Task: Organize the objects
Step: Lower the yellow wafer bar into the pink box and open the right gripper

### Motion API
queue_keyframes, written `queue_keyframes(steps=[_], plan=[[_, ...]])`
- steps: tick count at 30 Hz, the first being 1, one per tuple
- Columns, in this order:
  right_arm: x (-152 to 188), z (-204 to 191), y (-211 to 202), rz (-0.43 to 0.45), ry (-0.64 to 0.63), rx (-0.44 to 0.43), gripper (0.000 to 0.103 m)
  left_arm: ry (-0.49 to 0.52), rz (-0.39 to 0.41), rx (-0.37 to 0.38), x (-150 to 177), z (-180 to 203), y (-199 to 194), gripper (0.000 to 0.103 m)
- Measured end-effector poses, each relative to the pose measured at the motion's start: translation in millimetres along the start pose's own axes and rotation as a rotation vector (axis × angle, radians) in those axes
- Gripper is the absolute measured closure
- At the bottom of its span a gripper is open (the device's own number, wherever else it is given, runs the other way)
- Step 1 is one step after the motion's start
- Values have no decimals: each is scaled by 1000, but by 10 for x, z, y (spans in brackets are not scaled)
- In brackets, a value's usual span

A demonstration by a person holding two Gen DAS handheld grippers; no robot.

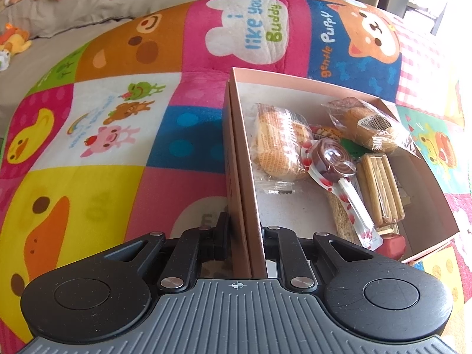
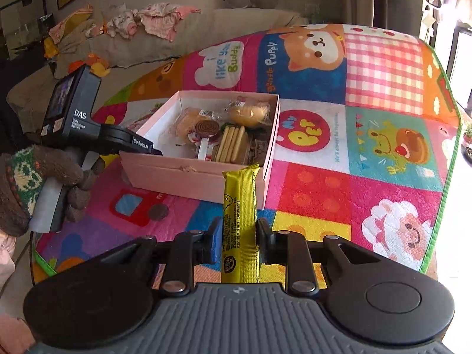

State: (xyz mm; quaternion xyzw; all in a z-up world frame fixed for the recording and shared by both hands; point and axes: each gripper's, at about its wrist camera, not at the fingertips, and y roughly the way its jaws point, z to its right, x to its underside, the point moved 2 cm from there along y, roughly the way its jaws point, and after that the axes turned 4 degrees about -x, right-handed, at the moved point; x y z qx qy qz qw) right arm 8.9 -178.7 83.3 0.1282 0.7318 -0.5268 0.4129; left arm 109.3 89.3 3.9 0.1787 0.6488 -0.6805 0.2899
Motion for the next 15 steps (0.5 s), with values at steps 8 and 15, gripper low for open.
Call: queue_keyframes(steps=[8,15], plan=[[-740,-47,457,74,89,-107,79,-1,6,14,2,-13,4,86],[-1007,-289,1337,25,189,-172,79,-8,6,35,6,-43,8,85]])
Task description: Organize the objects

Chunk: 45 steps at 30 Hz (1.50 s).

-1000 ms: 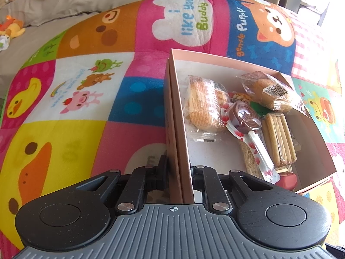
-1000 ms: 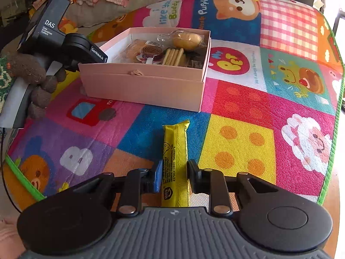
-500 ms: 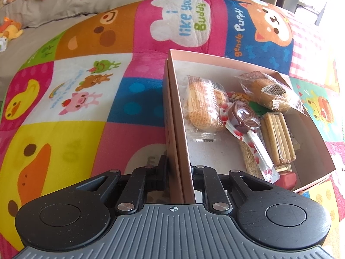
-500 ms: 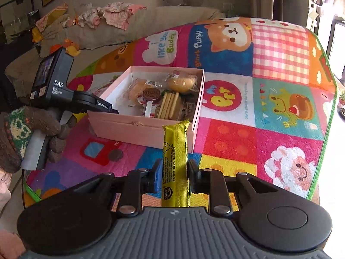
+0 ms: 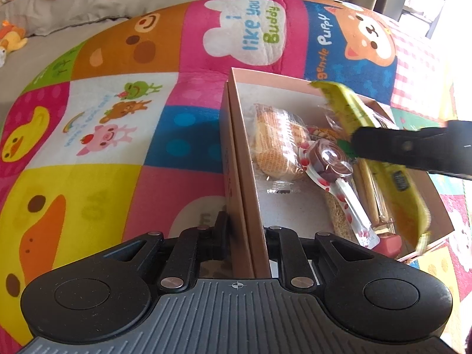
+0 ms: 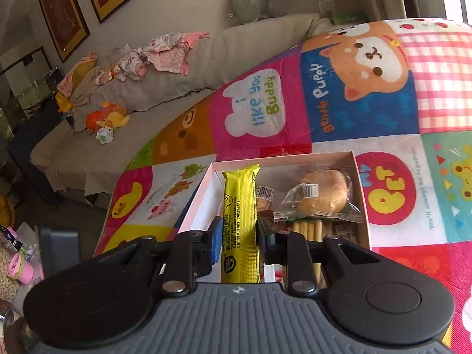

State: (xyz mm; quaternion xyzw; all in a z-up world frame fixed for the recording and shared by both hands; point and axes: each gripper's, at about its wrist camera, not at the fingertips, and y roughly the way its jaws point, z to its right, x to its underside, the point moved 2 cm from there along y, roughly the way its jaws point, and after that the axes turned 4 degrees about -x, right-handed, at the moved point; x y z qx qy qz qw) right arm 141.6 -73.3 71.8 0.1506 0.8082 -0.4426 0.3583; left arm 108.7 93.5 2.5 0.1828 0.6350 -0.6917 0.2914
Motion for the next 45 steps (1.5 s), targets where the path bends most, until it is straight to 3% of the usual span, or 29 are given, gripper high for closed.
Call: queue_keyframes(steps=[6,9,13,16,18,20,22,24,27,30,31,32,33,34,35,38,42,45], plan=[[146,34,386,-60,62,-17,78,-7,2,11,3,-16,-1,84],[222,80,367,-70,86,-44,73,-7,1,12,2,-15,0,84],[277,93,167,-34,29,-13,67,-7,2,11,2,-20,-3,84],[317,103,-83,14,-45,33,60,-5,2,10,3,-19,-3,85],[387,126,-322,61,-118,75,48,-1,0,6,0,-20,-6,85],[483,174,-558,108,-187,122,29,11,-4,-8,-16,3,-5,86],[613,237,-754,149,-251,183,20,34,-14,-15,-57,75,23,86],[756,334,-881,151,-297,228,18,36,-22,-7,-117,164,85,86],[906,532,-850,102,-261,248,18,36,-23,14,-270,415,243,86],[848,714,-643,89,-245,365,19,108,32,19,-485,638,406,89],[794,766,-593,93,-241,383,20,155,48,-8,-543,681,461,81],[725,831,-523,88,-225,371,17,207,63,-44,-593,708,528,63],[670,878,-469,91,-213,381,17,242,75,-83,-638,702,604,52],[620,906,-410,98,-220,403,17,247,88,-68,-663,672,643,34],[573,926,-348,110,-241,423,17,255,92,-38,-686,641,690,24],[471,983,-221,128,-233,449,17,264,94,17,-734,611,803,19],[429,999,-119,123,-227,461,17,230,96,-20,-781,648,859,20],[486,955,-207,136,-238,486,15,205,116,-42,-749,623,701,29]])
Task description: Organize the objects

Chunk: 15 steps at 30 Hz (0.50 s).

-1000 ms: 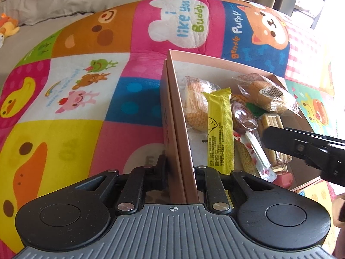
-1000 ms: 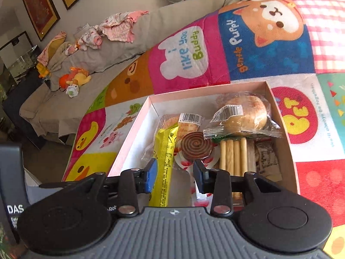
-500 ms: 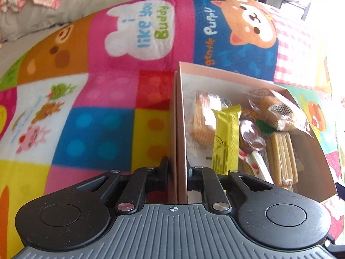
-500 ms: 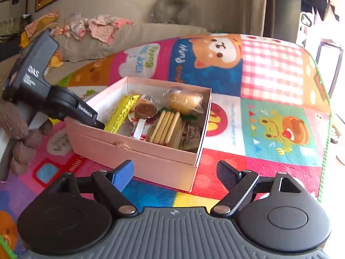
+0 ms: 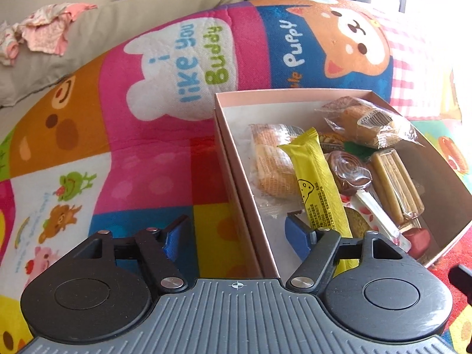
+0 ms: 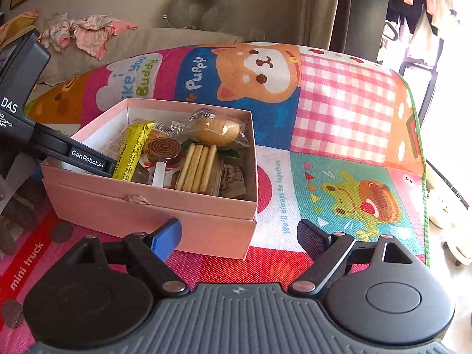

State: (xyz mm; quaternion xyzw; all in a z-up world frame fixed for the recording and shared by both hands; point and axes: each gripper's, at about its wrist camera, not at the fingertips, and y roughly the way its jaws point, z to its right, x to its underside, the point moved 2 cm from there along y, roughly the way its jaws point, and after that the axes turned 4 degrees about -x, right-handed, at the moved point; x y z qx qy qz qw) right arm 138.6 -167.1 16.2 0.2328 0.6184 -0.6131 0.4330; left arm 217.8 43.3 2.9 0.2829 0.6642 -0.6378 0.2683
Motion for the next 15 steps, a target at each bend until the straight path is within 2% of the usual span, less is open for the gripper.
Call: queue_keyframes(steps=[2,6,8,11,15], plan=[[57,29,-160,6,16,-7,0,-14,23,-40,43,-21,-199,29],[259,16,-489,-20,43,-31,0,-73,123,-84,249,-69,-816,29],[395,-26,-618,-50,58,-65,0,-116,157,-69,456,-60,-1113,29],[611,-125,-756,-91,50,-112,0,-106,122,-26,887,85,-1396,29],[818,-233,-759,-133,-5,-45,0,-48,77,-33,1372,350,-1472,29]])
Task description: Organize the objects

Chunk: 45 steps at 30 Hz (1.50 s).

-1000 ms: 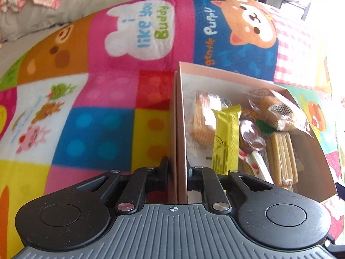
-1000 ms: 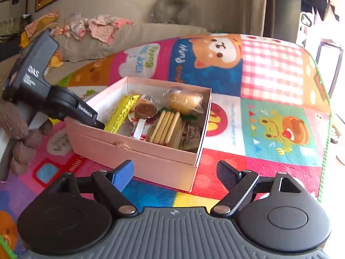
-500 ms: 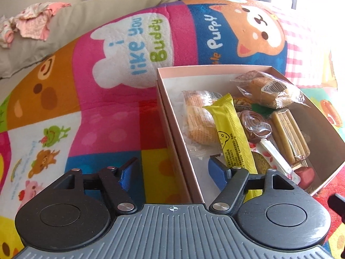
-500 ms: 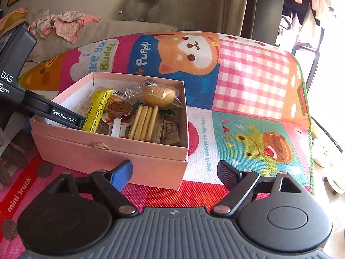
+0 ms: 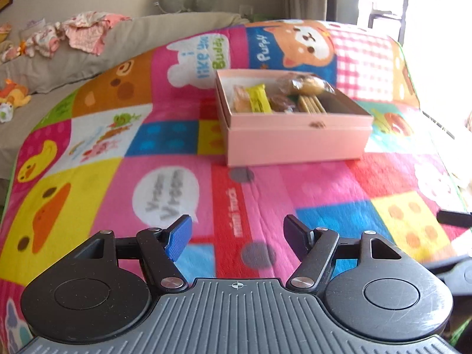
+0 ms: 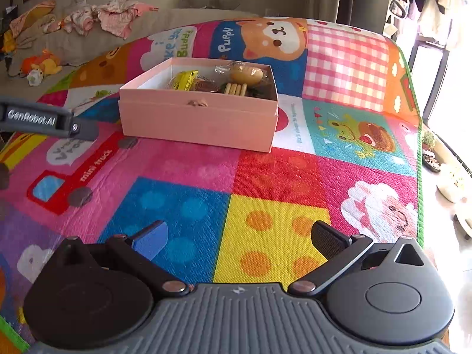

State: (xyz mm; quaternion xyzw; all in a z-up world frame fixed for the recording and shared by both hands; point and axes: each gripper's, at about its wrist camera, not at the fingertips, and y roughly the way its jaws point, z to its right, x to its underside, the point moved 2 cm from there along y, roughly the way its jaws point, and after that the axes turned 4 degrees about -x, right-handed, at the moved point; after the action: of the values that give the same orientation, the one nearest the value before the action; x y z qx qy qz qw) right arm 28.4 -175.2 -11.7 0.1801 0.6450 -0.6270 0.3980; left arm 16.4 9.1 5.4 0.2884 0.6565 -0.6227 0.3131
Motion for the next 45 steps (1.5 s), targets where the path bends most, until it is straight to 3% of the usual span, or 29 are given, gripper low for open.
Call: queue_keyframes(steps=[5,8,11,16,22,28,45], plan=[[93,226,56,12,164,-86,0,18,-7,-21,220,148,5,27],[114,266,47,25,210,-28,0,14,22,-35,258,189,30,22],[90,192,56,21,162,0,0,13,35,-41,260,207,45,21],[91,237,78,29,161,-24,0,2,44,-39,270,215,53,21],[60,7,47,108,-70,61,0,2,41,-61,267,256,66,20],[50,347,126,65,169,-93,0,-1,40,-61,264,242,69,20],[49,293,141,51,144,-70,0,-12,36,-64,257,246,77,18]])
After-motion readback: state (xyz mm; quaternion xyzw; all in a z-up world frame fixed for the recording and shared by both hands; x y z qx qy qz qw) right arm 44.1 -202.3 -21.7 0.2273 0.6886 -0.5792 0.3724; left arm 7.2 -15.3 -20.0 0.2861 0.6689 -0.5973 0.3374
